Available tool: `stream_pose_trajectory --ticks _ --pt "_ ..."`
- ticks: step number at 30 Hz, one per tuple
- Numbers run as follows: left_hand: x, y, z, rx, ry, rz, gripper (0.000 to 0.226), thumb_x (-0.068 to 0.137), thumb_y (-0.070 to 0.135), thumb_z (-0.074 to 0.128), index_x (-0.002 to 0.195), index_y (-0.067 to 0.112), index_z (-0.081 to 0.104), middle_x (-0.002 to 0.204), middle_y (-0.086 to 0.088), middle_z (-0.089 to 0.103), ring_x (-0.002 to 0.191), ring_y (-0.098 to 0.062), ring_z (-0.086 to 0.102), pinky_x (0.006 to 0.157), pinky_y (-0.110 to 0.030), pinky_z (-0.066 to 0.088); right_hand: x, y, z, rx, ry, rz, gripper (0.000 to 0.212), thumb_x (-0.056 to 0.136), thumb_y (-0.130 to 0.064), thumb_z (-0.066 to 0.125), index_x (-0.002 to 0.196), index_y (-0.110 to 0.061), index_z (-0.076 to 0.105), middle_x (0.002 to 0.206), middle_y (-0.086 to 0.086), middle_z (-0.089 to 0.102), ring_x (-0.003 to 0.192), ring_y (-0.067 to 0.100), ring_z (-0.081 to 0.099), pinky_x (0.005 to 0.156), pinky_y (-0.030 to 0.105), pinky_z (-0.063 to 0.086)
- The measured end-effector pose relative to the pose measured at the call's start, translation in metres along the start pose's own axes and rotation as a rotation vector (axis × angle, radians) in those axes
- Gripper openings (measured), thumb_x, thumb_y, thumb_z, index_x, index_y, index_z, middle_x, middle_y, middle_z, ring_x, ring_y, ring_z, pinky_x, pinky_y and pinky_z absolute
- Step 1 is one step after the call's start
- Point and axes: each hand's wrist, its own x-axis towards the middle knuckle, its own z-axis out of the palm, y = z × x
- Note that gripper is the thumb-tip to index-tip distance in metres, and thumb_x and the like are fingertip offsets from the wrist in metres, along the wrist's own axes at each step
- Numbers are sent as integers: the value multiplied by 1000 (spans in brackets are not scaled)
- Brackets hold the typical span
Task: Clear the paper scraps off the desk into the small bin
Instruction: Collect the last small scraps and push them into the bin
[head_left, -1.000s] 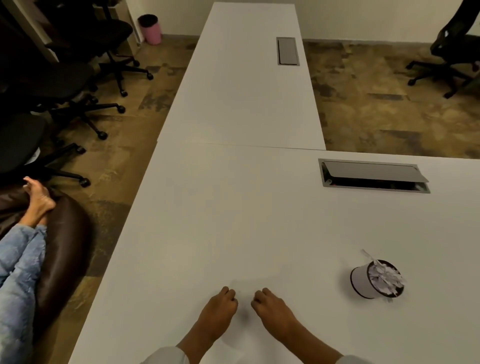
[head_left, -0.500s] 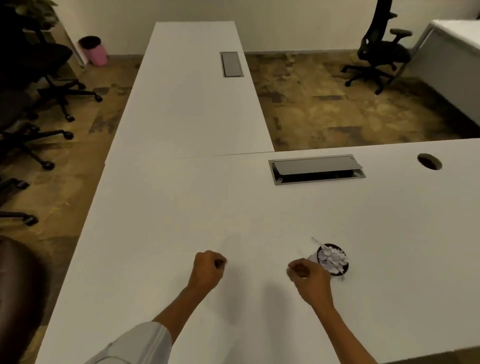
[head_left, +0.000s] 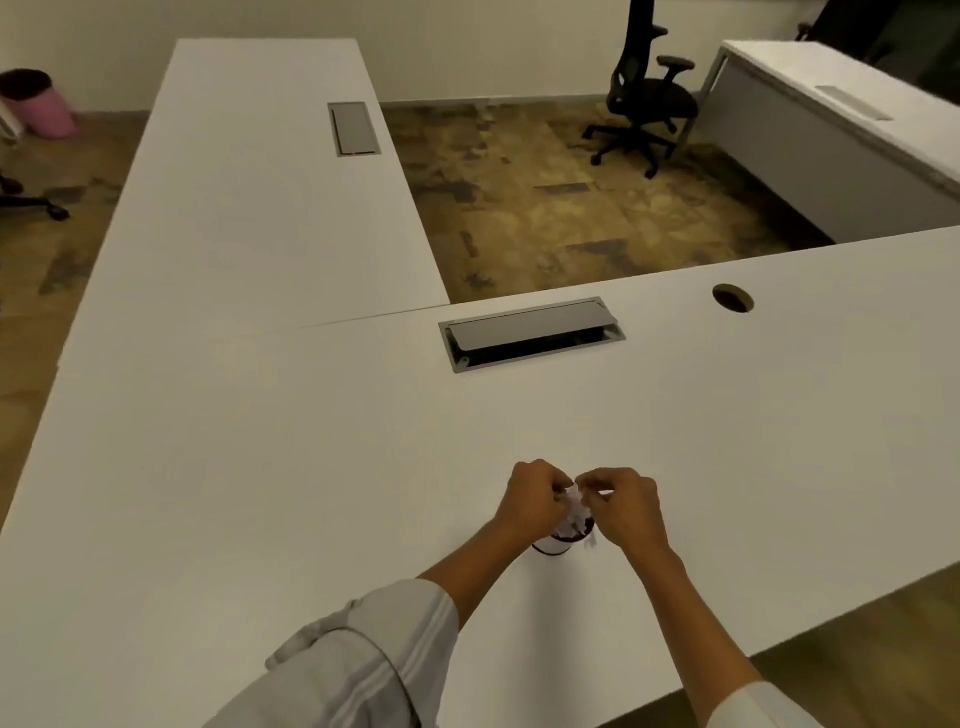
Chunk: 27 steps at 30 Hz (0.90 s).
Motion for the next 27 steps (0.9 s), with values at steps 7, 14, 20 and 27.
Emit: stream_pose_trajectory --ticks 7,14,20,27 --pt "0 -25 -12 -3 66 24 42 78 2 52 118 6 63 105 -14 71 96 -21 68 88 -33 56 6 15 -16 -3 51 49 17 84 -8 66 89 -20 77 89 -4 76 74 9 71 75 28 59" --pt "-32 -83 -54 16 259 -11 30 75 0 56 102 9 66 90 -4 71 77 -11 67 72 -22 56 -7 15 -17 112 137 -12 13 80 -5 71 81 -18 73 78 -6 73 70 3 67 67 11 47" --pt "-111 -165 -109 108 262 -245 32 72 -2 57 101 8 65 91 -3 67 73 -17 66 70 -30 55 -34 -19 40 181 -46 -179 14 77 -3 72 80 -16 72 74 -11 70 74 -7 65 62 0 46" --pt "-213 -239 -173 267 80 -413 38 74 -2 56 111 8 60 99 -5 63 83 -23 61 80 -37 54 -101 -61 172 -44 -612 -347 30 80 -24 72 109 -18 67 101 -3 70 88 6 67 81 30 58"
